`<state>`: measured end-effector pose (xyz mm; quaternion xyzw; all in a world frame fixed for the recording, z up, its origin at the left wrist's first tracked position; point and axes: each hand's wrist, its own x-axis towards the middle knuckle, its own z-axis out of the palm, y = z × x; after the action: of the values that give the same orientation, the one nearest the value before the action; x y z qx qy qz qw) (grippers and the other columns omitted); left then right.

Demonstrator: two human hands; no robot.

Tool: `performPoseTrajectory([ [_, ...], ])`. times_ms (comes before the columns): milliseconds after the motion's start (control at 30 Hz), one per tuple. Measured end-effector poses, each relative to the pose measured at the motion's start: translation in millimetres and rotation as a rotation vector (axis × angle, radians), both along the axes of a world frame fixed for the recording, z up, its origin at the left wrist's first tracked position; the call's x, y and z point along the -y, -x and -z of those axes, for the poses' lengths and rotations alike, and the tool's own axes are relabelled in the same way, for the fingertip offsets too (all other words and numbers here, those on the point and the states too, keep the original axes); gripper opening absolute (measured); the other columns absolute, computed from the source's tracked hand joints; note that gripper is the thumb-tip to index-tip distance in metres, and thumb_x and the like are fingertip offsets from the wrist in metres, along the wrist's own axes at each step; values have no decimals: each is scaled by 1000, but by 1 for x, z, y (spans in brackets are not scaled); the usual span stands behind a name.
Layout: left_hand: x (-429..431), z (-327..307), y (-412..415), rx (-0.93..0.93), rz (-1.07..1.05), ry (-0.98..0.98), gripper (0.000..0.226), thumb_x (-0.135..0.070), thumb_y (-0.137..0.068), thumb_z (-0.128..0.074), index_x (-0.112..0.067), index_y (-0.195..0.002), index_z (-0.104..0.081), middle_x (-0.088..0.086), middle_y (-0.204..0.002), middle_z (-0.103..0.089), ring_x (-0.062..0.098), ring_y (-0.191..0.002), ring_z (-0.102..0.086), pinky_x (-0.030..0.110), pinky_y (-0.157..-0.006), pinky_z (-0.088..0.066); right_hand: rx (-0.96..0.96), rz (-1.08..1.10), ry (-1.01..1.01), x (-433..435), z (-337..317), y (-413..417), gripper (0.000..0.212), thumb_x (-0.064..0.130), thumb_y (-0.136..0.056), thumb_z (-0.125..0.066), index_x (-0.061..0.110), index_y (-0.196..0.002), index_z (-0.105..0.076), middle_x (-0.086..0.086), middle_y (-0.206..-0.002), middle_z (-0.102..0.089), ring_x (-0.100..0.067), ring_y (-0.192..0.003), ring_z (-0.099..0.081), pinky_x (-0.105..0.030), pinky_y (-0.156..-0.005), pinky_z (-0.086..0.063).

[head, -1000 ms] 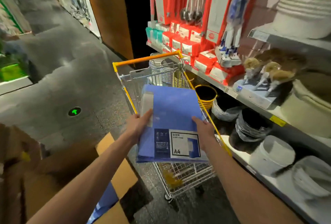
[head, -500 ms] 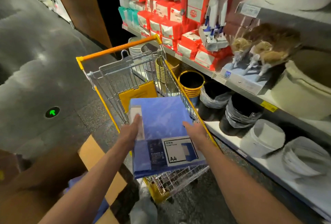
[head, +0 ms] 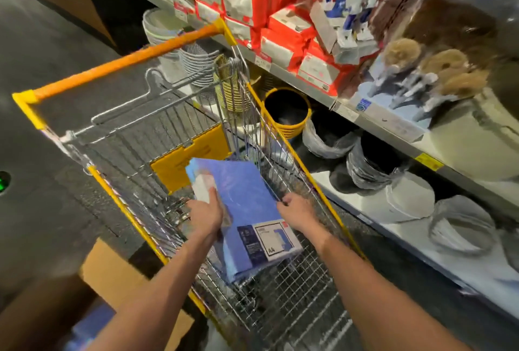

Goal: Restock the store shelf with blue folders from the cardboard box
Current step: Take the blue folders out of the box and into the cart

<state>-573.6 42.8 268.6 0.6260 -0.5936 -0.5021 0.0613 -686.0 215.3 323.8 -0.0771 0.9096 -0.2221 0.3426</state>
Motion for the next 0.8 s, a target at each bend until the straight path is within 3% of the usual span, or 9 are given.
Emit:
performPoseTrajectory([
  [133, 10, 34, 19, -38, 81, -63, 55, -38, -102, -56, 8, -130, -46, 24, -122, -61, 37, -114, -62, 38, -86, -48, 121, 90, -5, 11, 13, 5, 25, 18, -101, -53, 1, -116, -63, -13, -97, -66, -14, -71, -58, -11, -43, -36],
  [167, 12, 44, 23, -55, 94, -84, 60, -43, -100, -57, 7, -131, -45, 22, -117, -63, 37, -110, -64, 43, -88, -52, 137, 115, -13, 11, 19, 7, 25, 17, -100, -54, 1, -117, -63, -15, -103, -68, -16, -74, -62, -12, -46, -38],
  [233, 14, 76, 30, -54, 122, -138, 84, -63, -93, -55, 7, -137, -37, 20, -102, -68, 38, -92, -69, 48, -77, -58, 160, 106, -57, 12, 27, 10, 26, 21, -100, -55, 5, -119, -63, -14, -117, -69, -22, -93, -67, -19, -59, -39],
  [300, 16, 124, 33, 10, 177, -174, 104, -70, -92, -46, 25, -133, -35, 21, -86, -71, 37, -78, -71, 35, -63, -56, 170, 79, -97, 8, 36, 14, 29, 26, -102, -53, 7, -123, -61, -10, -122, -66, -22, -104, -64, -21, -69, -40],
  [367, 20, 140, 36, 82, 259, -196, 117, -77, -93, -36, 36, -122, -39, 23, -77, -71, 37, -69, -71, 31, -59, -57, 168, 40, -139, 4, 43, 18, 29, 30, -102, -51, 10, -120, -62, -8, -120, -65, -24, -105, -62, -27, -79, -43],
  [500, 31, 139, 50, 155, 485, -209, 91, -58, -101, -44, 32, -114, -48, 19, -73, -67, 31, -67, -68, 25, -62, -56, 153, 17, -185, -3, 56, 22, 28, 29, -102, -47, 16, -79, -56, -4, -77, -59, -20, -68, -54, -33, -66, -38],
  [633, 49, 144, 58, 249, 703, -167, 71, -57, -98, -45, 12, -84, -57, 19, -82, -70, 37, -79, -69, 48, -78, -60, 152, 26, -148, -5, 61, 24, 30, 32, -103, -48, 7, -108, -64, -11, -101, -70, -26, -85, -63, -36, -70, -46],
  [733, 54, 133, 62, 282, 820, -172, 43, -39, -105, -44, -9, -77, -57, 14, -83, -65, 32, -81, -64, 44, -84, -57, 183, 55, -120, -6, 61, 21, 32, 34, -103, -47, 12, -122, -61, -8, -105, -69, -16, -79, -57, -26, -62, -38],
  [800, 55, 125, 58, 290, 840, -205, 43, -37, -107, -44, -6, -79, -59, 17, -81, -65, 31, -76, -66, 38, -75, -55, 178, 64, -120, -7, 62, 19, 25, 31, -102, -47, 14, -111, -62, -5, -97, -69, -13, -71, -55, -23, -56, -36],
])
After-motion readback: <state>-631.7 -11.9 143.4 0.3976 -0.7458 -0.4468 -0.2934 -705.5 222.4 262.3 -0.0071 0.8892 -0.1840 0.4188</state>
